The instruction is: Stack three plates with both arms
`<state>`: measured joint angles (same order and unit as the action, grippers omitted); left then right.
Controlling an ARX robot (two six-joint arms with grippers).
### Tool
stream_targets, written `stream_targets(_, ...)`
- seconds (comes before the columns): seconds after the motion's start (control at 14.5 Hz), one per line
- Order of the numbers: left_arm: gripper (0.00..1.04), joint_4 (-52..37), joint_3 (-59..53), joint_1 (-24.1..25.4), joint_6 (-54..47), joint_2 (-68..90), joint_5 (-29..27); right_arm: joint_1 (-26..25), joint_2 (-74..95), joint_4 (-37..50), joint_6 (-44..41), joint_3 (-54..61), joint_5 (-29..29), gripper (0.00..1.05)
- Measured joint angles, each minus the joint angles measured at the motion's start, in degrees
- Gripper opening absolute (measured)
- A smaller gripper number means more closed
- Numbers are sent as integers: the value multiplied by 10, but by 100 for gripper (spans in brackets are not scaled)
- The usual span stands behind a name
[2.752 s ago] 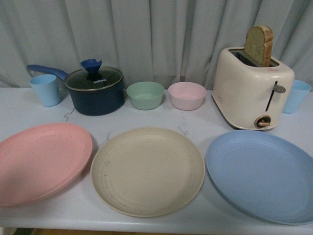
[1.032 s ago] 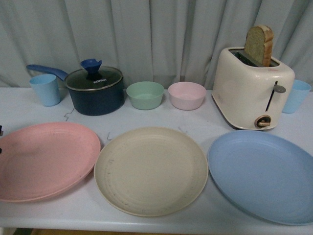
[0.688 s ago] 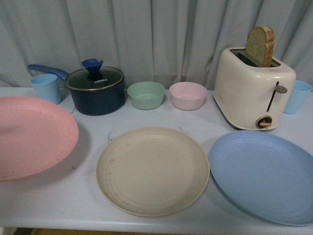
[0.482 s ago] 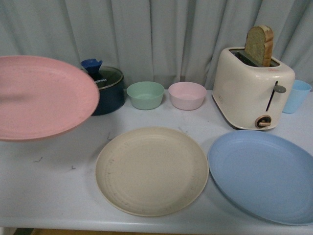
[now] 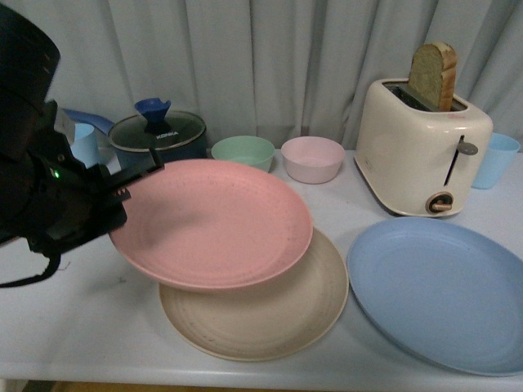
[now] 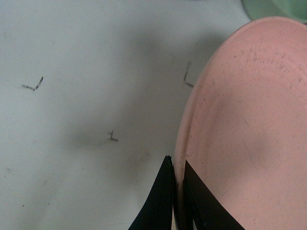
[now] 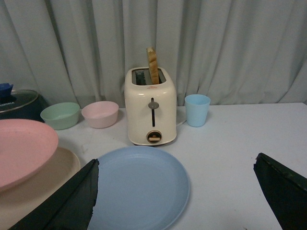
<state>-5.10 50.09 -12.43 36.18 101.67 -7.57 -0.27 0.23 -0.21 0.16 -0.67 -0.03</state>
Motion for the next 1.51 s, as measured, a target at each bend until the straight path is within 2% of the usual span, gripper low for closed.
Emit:
stream_targets(0.48,3,-33,11,-40,66,83,-16,0,0,0,0,0,0,98)
stream_targets(0.55,7,-38,6,-47,71,83,-15,0,0,0,0,0,0,98)
stream_targets(0.89,67,-112,-49,-59,67,36,-5,0,0,0,0,0,0,98)
stream_targets(1.03,91,-180,-92,-67,10,-69,-3,0,0,0,0,0,0,98)
stream_targets(1.1,100,-220,-119,-67,-38,-141,-20,0,0,0,0,0,0,98)
stream_targets(1.17,95,-276,-128,-67,-83,-172,-40,0,0,0,0,0,0,98)
stream_targets(1.24,83,-420,-173,-58,-159,-161,-83,0,0,0,0,0,0,98)
stream_targets(1.31,70,-493,-249,-41,-245,-161,-84,0,0,0,0,0,0,98)
stream_targets(1.44,45,-544,-315,-4,-325,-232,-59,0,0,0,0,0,0,98)
stream_targets(1.51,16,-527,-373,23,-348,-304,-28,0,0,0,0,0,0,98)
